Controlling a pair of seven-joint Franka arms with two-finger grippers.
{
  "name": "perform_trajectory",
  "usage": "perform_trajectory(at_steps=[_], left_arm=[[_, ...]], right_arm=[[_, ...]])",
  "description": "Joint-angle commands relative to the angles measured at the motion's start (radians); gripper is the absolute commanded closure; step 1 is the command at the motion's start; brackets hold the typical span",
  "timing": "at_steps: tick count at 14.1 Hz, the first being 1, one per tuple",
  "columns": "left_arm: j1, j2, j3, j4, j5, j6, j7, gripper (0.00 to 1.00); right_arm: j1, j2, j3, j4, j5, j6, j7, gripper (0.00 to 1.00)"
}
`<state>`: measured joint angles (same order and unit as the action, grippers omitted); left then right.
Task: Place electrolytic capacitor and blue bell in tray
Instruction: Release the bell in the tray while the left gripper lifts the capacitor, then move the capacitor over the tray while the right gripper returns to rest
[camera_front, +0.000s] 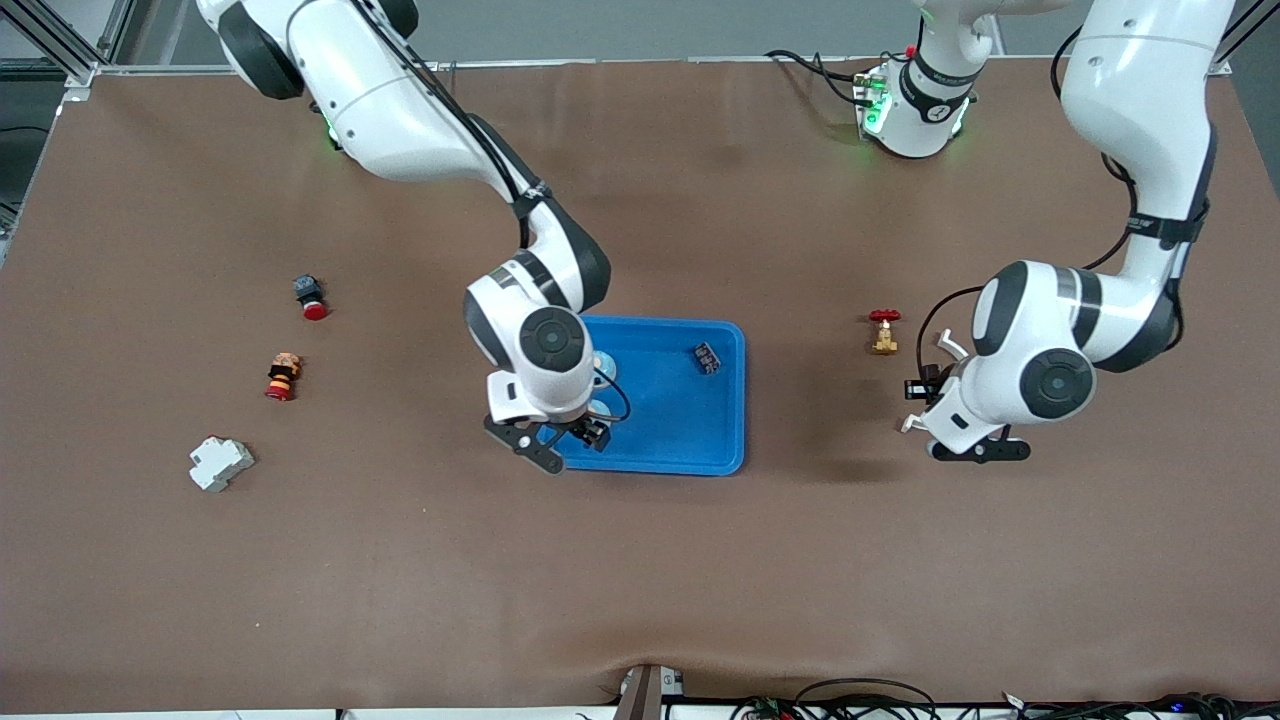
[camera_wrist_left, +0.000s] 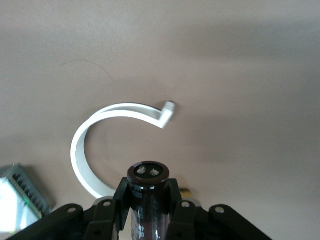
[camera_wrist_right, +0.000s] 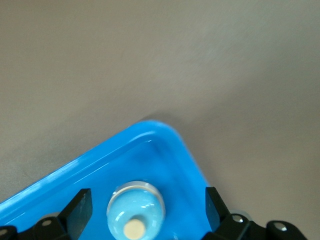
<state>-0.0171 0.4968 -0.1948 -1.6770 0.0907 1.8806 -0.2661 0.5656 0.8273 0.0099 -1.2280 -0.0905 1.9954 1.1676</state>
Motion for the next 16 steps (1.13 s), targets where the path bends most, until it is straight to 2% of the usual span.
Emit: perform_trajectory(at_steps=[1, 4, 7, 9, 13, 16], left_arm=[[-0.033, 0.023, -0.002, 0.157, -0.078, -0.132, -0.06, 1.0], [-0.116, 0.023, -0.002, 0.193, -0.08, -0.132, -0.324, 1.0], [-0.21, 0.054, -0.002, 0.272, -0.078, -0.124, -0.618, 1.0], [-0.245, 0.066, 0.0, 0.293, -0.08, -0.08, -0.79, 1.0], [-0.282, 0.097, -0.002, 0.293, -0.08, 0.05, -0.997, 1.0], [-0.32, 0.124, 0.0, 0.295, -0.08, 0.142, -1.064, 1.0]], right_arm=[[-0.072, -0.052, 0.018, 0.058, 0.029, -0.122, -0.187, 0.0], [-0.119, -0.128, 0.009, 0.044, 0.02, -0.153, -0.372, 0.0], [-0.209, -0.215, 0.01, 0.033, 0.015, -0.245, -0.533, 0.0], [-0.263, -0.261, 0.01, 0.028, 0.017, -0.317, -0.711, 0.0], [-0.378, -0.341, 0.01, -0.011, 0.018, -0.354, -0.87, 0.0], [-0.456, -0.396, 0.01, -0.059, 0.02, -0.356, -0.96, 0.0]])
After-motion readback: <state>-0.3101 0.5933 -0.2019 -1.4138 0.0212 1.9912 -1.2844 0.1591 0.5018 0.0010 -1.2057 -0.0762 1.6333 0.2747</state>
